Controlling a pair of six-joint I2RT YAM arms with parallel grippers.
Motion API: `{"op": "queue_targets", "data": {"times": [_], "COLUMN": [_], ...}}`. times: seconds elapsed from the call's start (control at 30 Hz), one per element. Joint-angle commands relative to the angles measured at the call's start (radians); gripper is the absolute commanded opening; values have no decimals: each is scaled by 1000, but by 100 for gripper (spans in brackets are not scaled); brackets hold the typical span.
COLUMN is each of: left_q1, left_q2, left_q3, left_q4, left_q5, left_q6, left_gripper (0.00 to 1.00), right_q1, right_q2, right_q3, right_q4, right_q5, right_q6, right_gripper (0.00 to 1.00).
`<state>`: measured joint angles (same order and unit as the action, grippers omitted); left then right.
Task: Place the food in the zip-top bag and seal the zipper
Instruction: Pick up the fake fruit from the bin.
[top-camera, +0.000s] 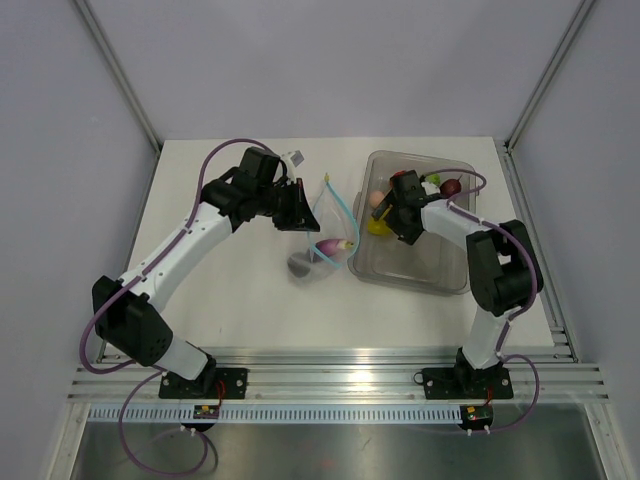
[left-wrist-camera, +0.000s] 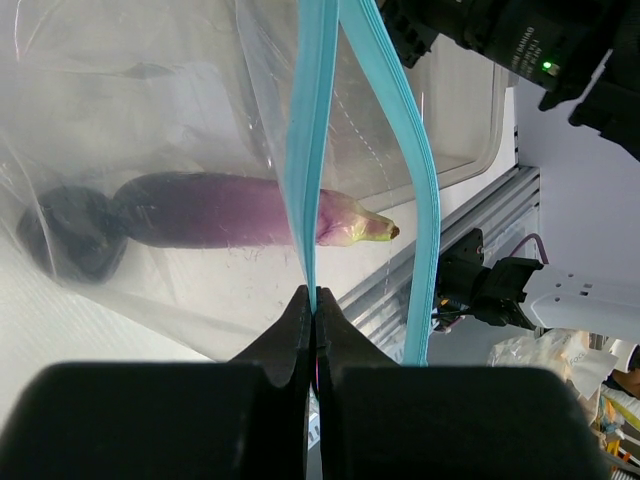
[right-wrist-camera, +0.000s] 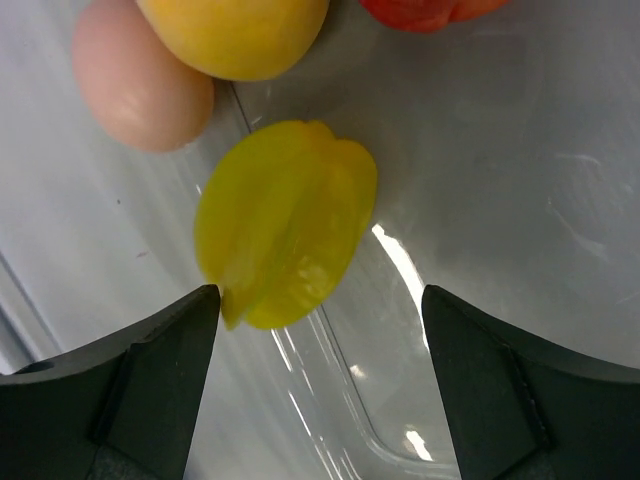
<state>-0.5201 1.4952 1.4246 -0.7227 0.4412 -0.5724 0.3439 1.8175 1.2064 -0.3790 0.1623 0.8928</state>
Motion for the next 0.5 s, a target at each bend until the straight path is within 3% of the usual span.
{"op": "queue_targets", "data": {"times": [0.0,0.23,0.47], "left_q1": [-3,-4,-4], "left_q2": [-18,-41,-39], "left_q3": [50,30,19], "left_q4": [3,-6,2], "left_q5": [-4,-9,-6], "left_q6": [22,25,23], "left_gripper": [0,0,0], "right_q1": [-14,-26,-29], "right_q2": [42,91,42], "right_q3": [33,28,-25], "right_q4": [95,153,164], "right_q5": [5,5,36], "right_q6": [38,28,15], "right_gripper": [89,84,56]}}
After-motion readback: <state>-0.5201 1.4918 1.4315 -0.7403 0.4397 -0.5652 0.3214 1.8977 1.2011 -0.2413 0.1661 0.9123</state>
